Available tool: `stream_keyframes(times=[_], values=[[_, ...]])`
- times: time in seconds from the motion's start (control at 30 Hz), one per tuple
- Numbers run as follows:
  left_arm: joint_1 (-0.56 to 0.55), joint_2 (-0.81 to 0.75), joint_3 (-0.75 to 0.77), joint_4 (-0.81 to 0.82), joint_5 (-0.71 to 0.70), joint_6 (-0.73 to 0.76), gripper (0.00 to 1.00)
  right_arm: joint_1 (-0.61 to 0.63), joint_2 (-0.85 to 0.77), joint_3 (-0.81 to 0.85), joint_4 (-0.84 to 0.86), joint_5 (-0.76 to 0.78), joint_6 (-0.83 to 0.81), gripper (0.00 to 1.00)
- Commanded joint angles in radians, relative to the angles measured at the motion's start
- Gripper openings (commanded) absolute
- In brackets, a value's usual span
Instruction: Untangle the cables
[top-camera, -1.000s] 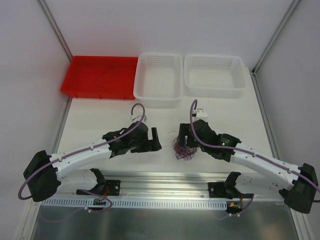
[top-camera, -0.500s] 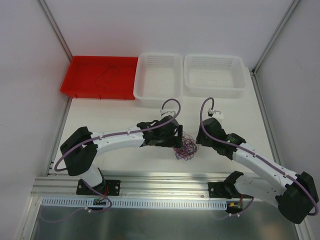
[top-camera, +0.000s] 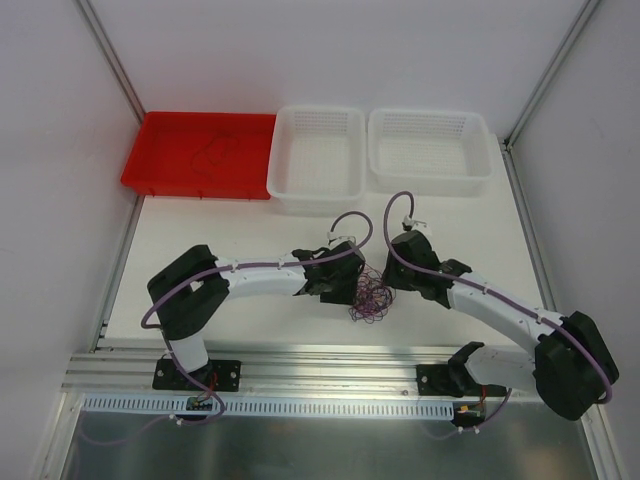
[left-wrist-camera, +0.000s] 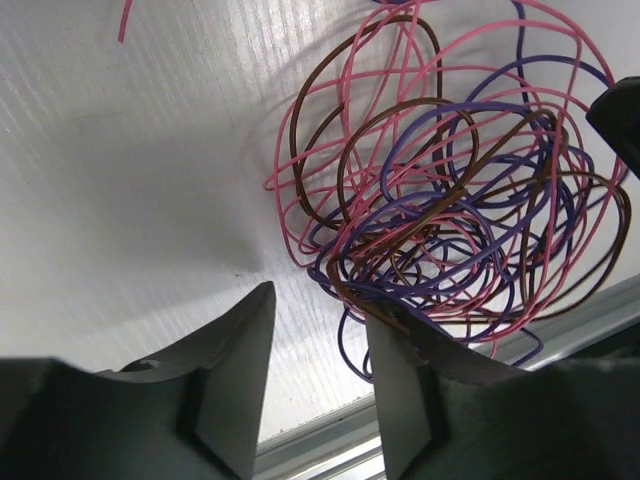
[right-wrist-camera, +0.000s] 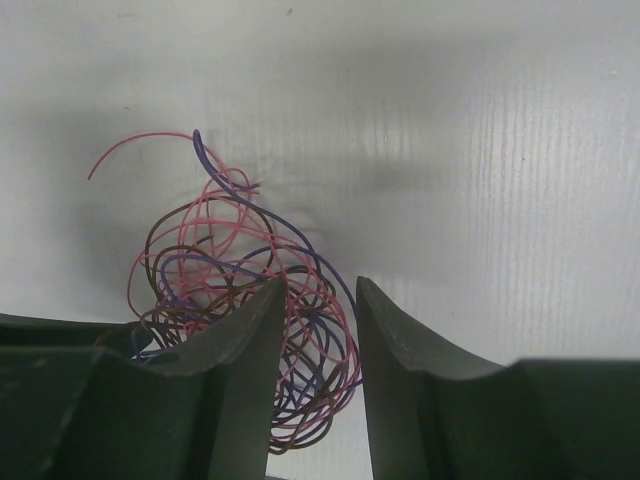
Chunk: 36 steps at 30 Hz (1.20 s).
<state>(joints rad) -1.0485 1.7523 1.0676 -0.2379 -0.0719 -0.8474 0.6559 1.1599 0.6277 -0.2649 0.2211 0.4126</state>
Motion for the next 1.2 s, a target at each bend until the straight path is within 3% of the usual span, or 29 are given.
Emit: stream_keyframes(times=[0.0, 0.13, 0.33, 0.47, 0.8, 1.17], values=[[-0.01, 0.015, 0.025, 0.02, 0.012, -0.001, 0.39, -0.006, 0.035, 0.001, 0.047, -0.023, 0.002, 0.37], [-0.01, 0.019, 0.022, 0.02, 0.009, 0.002, 0.31, -0.009, 0.053, -0.003, 0.049, -0.014, 0.005, 0.29], [-0.01, 0.01, 0.002, 0.02, -0.023, 0.007, 0.11, -0.009, 0.023, 0.003, 0.036, -0.026, -0.009, 0.01], [-0.01, 0.003, -0.008, 0.018, -0.037, 0.019, 0.0, -0.009, -0.026, 0.01, 0.006, -0.028, -0.017, 0.01], [0.025, -0.115, -0.066, -0.055, -0.152, 0.07, 0.0, -0.009, -0.238, 0.108, -0.221, 0.142, -0.078, 0.01], [0.151, -0.385, -0.192, -0.207, -0.304, 0.136, 0.0, -0.019, -0.407, 0.185, -0.336, 0.239, -0.11, 0.01]])
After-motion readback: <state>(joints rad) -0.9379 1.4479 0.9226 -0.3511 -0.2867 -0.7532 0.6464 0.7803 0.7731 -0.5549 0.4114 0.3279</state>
